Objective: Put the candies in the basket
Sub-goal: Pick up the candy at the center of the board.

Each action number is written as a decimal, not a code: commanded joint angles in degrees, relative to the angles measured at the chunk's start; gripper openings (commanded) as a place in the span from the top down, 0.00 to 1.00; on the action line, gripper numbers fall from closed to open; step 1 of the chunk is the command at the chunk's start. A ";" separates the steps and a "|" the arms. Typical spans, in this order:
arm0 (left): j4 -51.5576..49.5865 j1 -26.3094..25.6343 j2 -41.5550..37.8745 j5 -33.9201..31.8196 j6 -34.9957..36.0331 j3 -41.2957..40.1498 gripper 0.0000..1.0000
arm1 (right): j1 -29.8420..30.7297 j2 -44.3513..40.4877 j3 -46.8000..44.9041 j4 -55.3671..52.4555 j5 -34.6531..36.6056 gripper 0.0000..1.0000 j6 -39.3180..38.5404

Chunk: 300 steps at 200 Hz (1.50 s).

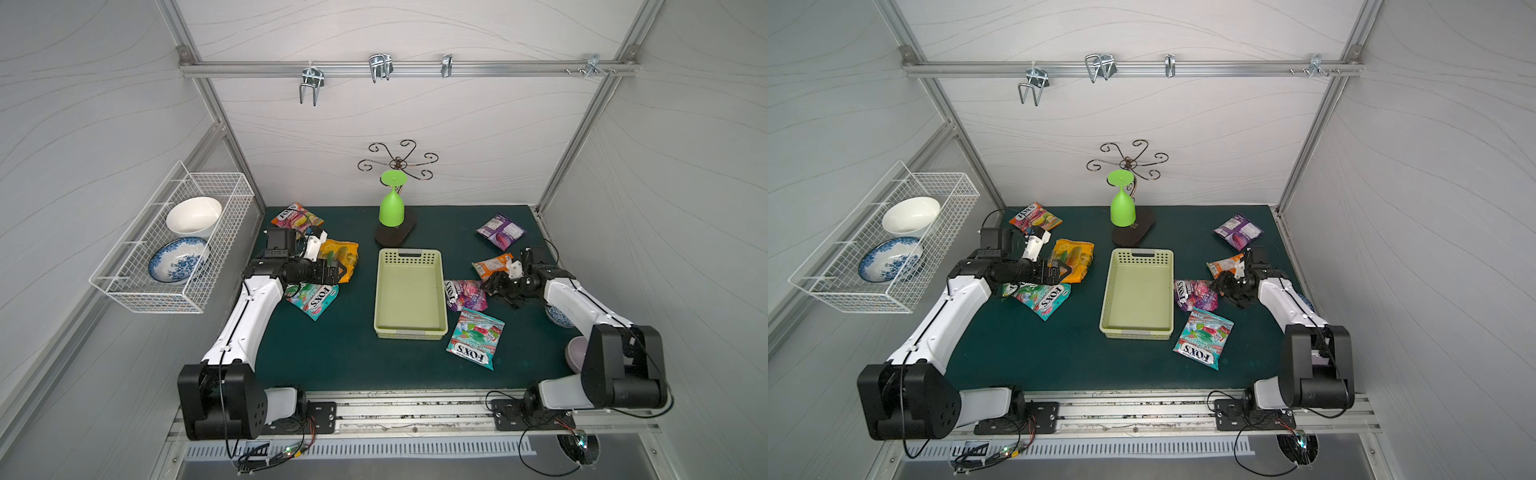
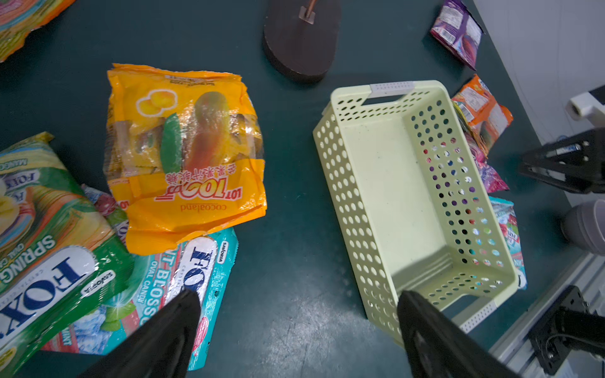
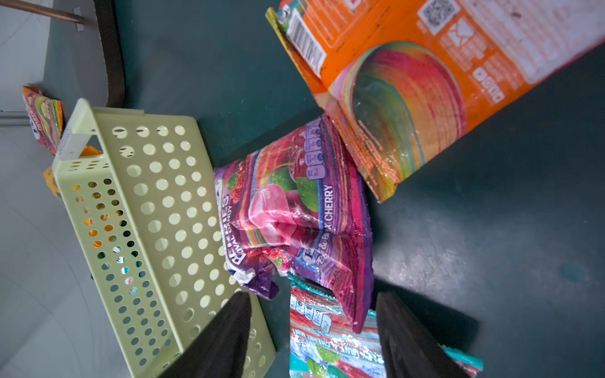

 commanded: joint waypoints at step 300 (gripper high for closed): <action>-0.50 -5.88 -2.17 4.61 1.84 1.07 0.07 | 10.33 -7.87 23.10 -6.80 -4.09 1.00 4.80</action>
